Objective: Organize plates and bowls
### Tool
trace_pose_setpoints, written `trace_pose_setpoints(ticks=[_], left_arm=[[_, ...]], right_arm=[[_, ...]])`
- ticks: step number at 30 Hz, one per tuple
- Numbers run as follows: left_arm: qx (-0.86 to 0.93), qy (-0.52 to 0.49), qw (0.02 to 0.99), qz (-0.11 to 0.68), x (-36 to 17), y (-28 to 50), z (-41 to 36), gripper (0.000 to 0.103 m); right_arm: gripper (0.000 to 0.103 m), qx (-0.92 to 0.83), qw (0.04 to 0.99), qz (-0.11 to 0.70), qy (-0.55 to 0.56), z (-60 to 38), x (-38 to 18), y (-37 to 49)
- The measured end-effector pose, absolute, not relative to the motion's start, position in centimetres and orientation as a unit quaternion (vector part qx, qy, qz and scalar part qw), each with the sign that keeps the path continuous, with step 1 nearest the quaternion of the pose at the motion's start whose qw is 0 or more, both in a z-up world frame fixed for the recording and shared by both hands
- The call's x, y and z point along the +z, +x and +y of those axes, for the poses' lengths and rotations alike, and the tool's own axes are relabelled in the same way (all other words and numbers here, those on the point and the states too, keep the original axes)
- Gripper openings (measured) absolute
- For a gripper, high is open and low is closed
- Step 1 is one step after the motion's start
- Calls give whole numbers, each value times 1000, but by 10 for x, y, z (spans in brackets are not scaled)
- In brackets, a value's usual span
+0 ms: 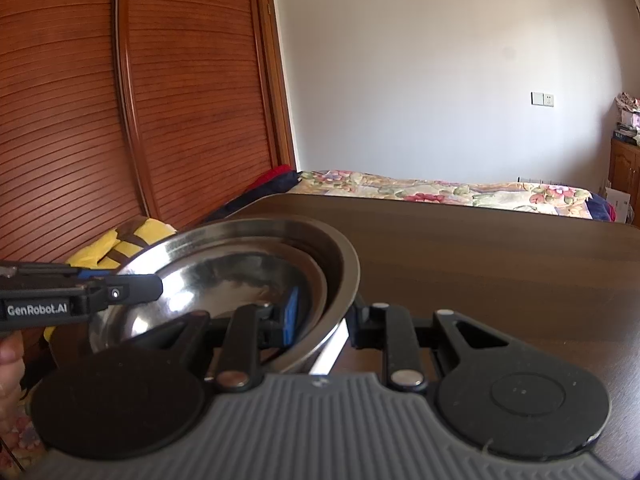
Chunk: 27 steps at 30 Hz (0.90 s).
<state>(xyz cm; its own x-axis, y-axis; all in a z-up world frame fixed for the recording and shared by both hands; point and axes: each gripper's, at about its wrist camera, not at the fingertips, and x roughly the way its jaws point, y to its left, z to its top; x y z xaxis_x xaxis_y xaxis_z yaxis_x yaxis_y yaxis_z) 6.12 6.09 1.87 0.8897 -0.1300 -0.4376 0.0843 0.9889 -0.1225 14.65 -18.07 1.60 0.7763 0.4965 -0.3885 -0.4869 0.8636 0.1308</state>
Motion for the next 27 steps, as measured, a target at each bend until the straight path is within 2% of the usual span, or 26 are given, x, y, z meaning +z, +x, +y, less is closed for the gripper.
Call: trace_pose_setpoints(ticks=[6,10,12,14,17,19,24,27], left_arm=[[-62,-47,972,224,16,60,63,34],[-69,-50,971,223,17,60,66,34],[-70,-53,972,220,17,60,69,39],[-67,-53,973,213,18,59,71,46],[-60,-46,976,203,24,59,69,57],[-57,-42,978,197,28,58,69,61],[-55,-31,982,176,40,50,65,79],[-61,-26,984,166,47,45,60,86]], right_arm=[[29,265,942,206,20,-179,15,148],[36,268,943,196,9,-175,13,146],[41,269,944,193,5,-173,12,145],[56,264,947,183,-2,-173,13,142],[73,246,954,168,-21,-174,18,138],[74,234,959,159,-25,-178,23,134],[75,225,963,148,-11,-194,38,124],[82,217,967,136,-13,-204,47,112]])
